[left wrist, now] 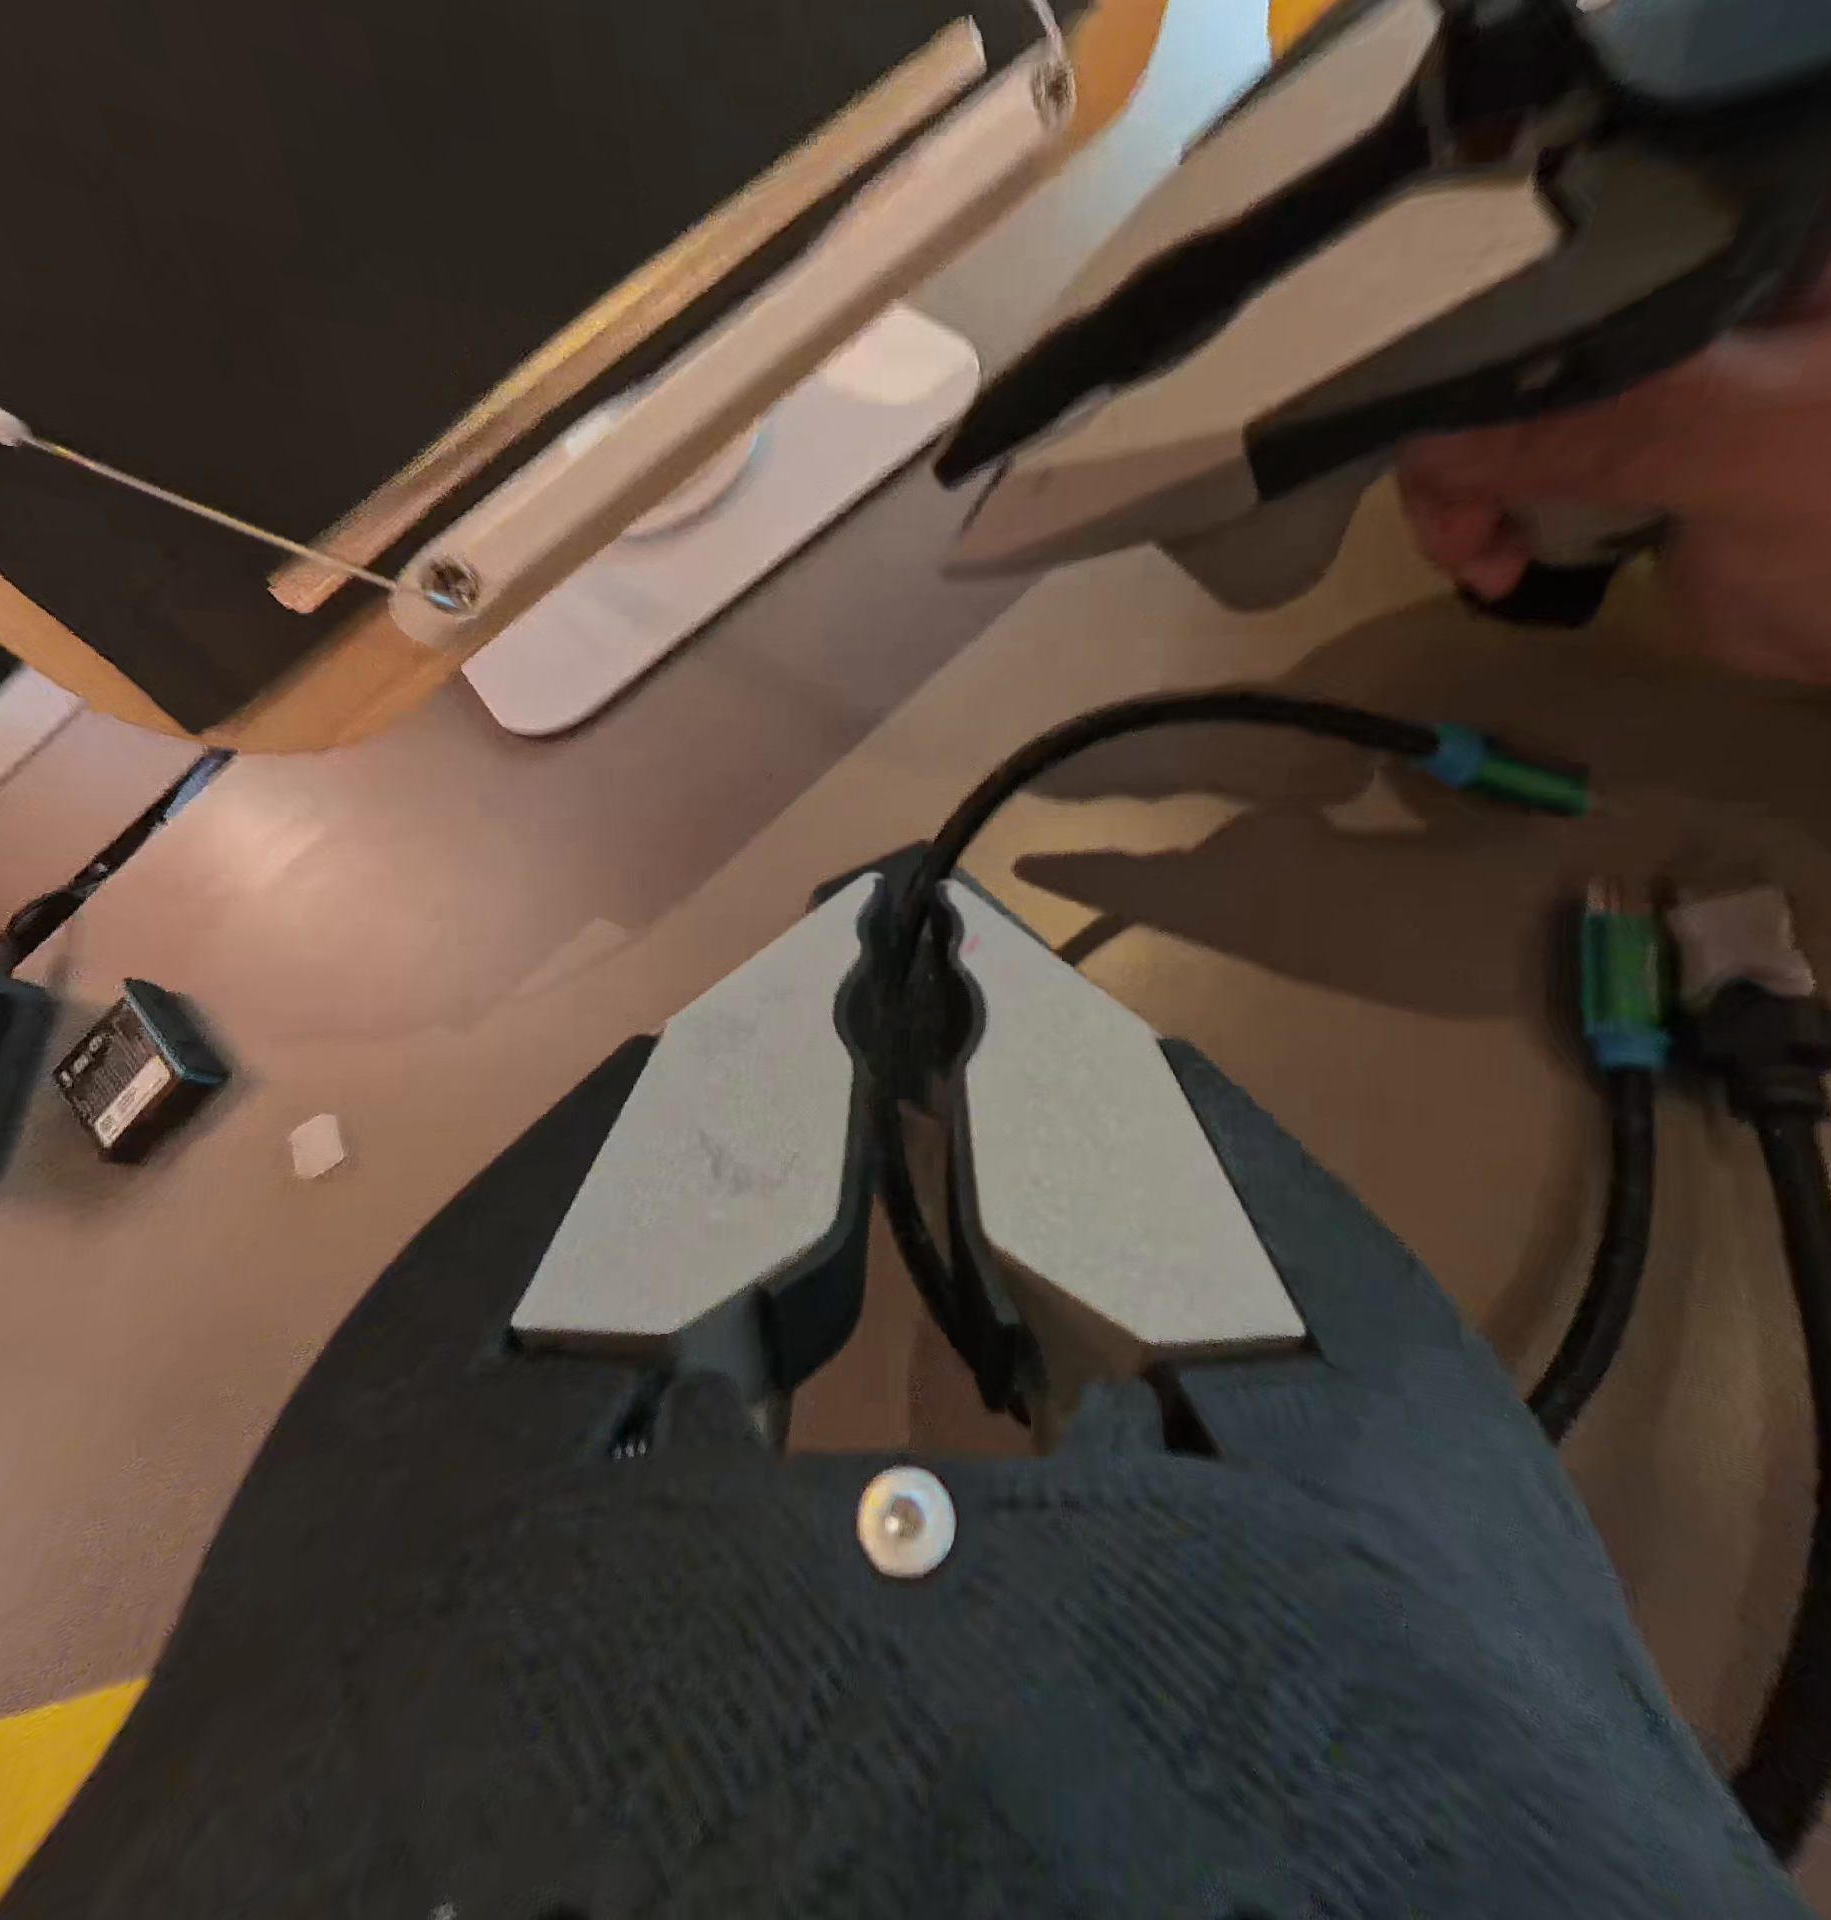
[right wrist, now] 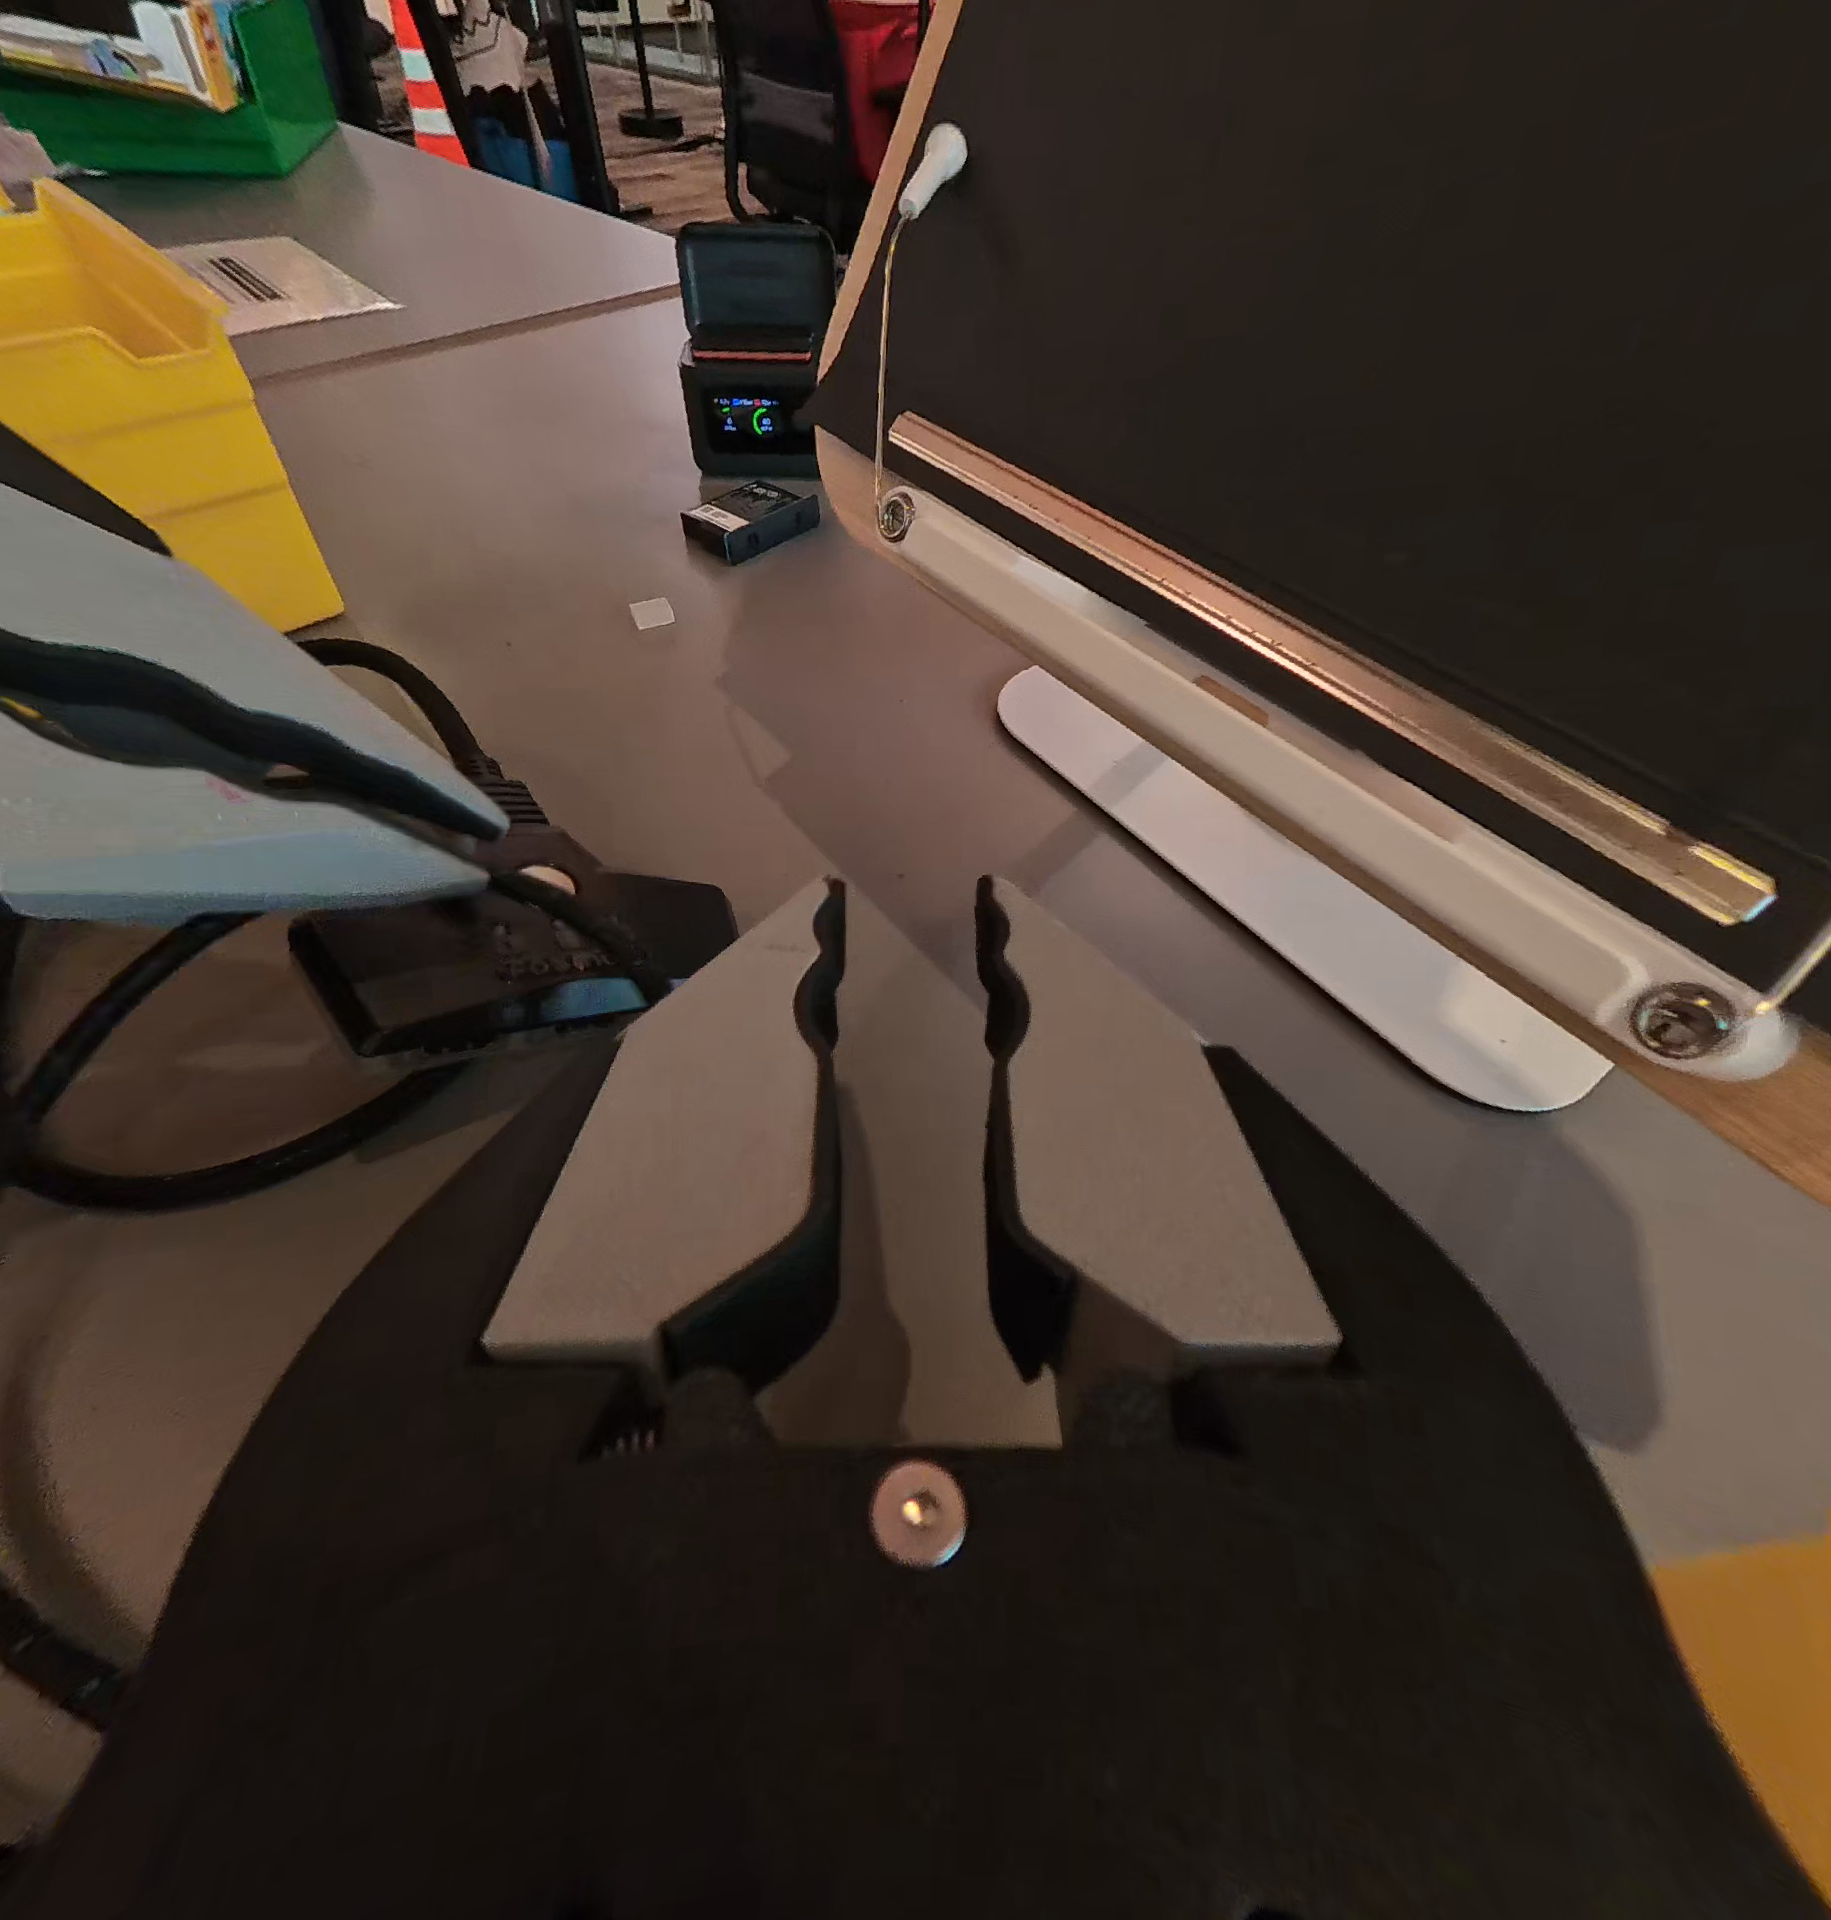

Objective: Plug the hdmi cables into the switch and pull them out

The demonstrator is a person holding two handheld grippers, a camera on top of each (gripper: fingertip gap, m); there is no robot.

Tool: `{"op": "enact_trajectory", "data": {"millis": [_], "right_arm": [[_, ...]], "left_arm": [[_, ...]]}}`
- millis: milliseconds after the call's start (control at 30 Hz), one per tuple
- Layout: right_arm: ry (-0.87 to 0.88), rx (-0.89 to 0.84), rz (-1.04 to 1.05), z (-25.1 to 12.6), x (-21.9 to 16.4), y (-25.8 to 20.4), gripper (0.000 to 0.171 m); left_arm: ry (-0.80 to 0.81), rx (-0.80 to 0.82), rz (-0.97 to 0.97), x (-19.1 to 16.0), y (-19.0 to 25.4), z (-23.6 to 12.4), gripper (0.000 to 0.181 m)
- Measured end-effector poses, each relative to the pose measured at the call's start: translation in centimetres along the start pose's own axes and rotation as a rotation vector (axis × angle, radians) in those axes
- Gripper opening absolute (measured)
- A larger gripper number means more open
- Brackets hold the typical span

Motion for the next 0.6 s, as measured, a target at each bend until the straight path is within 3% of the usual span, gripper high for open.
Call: {"op": "enact_trajectory", "data": {"millis": [33, 133, 233, 367, 600], "right_arm": [[-0.007, 0.006, 0.002, 0.2, -0.1, 0.0, 0.023], [-0.047, 0.008, -0.003, 0.8, -0.8, 0.0, 0.023], [-0.053, 0.008, 0.002, 0.9, -0.9, 0.0, 0.023], [-0.006, 0.013, -0.016, 0.3, 0.0, -0.4, 0.023], [0.07, 0.276, -0.274, -1.2, 1.2, -7.1, 0.041]], "left_arm": [[0.051, 0.021, -0.001, 0.3, 0.0, -0.1, 0.003], [0.137, 0.086, 0.049, 0.6, 0.0, -0.2, 0.0], [0.078, 0.127, 0.092, -0.4, -0.5, -0.5, 0.0], [0.072, 0.118, -0.041, -1.9, -1.8, -1.2, 0.0], [0.024, 0.187, -0.105, -3.4, -3.7, -1.0, 0.0]]}}
Point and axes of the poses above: each gripper's, where its closed fingertips meet, z out along the fingers, x out of its top, y = z × x across the jaws, the point moved 5 cm from there along -z, back along the fingers, and after that the axes turned 5 degrees about -x, right-handed, at the moved point
